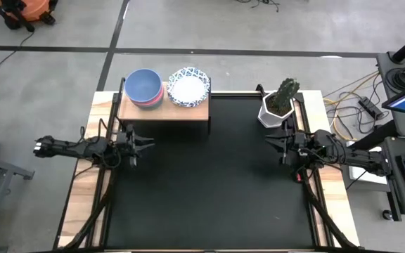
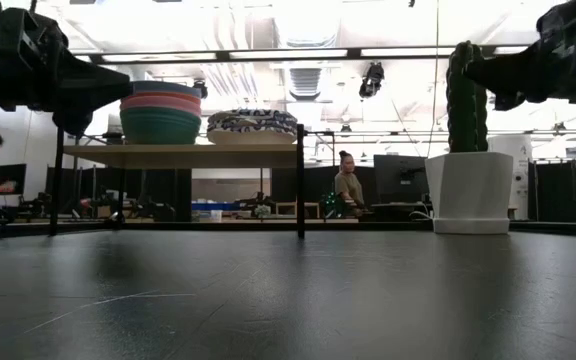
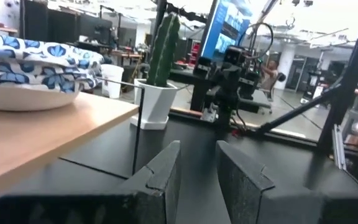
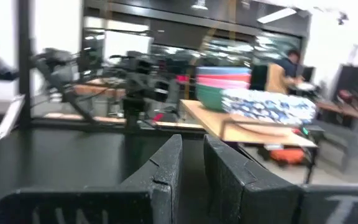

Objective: Place and stack bowls onto a shelf
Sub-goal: Return to Home Position

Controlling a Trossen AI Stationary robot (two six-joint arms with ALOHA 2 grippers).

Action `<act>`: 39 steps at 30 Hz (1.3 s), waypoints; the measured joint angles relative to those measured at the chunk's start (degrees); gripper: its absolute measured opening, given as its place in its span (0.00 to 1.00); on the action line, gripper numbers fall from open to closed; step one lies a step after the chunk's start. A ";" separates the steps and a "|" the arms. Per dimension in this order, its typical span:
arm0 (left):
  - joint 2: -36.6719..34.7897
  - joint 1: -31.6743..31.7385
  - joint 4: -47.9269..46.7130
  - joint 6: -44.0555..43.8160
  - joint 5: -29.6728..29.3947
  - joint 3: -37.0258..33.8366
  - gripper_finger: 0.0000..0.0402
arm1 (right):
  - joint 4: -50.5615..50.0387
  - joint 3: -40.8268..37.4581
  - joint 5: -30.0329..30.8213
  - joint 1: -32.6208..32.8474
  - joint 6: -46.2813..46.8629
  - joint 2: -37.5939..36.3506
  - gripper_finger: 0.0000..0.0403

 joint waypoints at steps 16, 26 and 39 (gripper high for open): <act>0.22 0.00 0.17 -4.35 -1.22 0.37 0.21 | -3.10 -0.03 4.96 0.00 27.17 0.76 0.15; 0.35 0.00 0.17 -4.35 -1.22 0.42 0.21 | -3.10 -0.05 4.94 0.00 25.60 0.76 0.15; 0.33 0.00 0.17 -4.33 -1.22 0.46 0.21 | -3.08 -0.07 4.95 0.00 25.60 0.76 0.15</act>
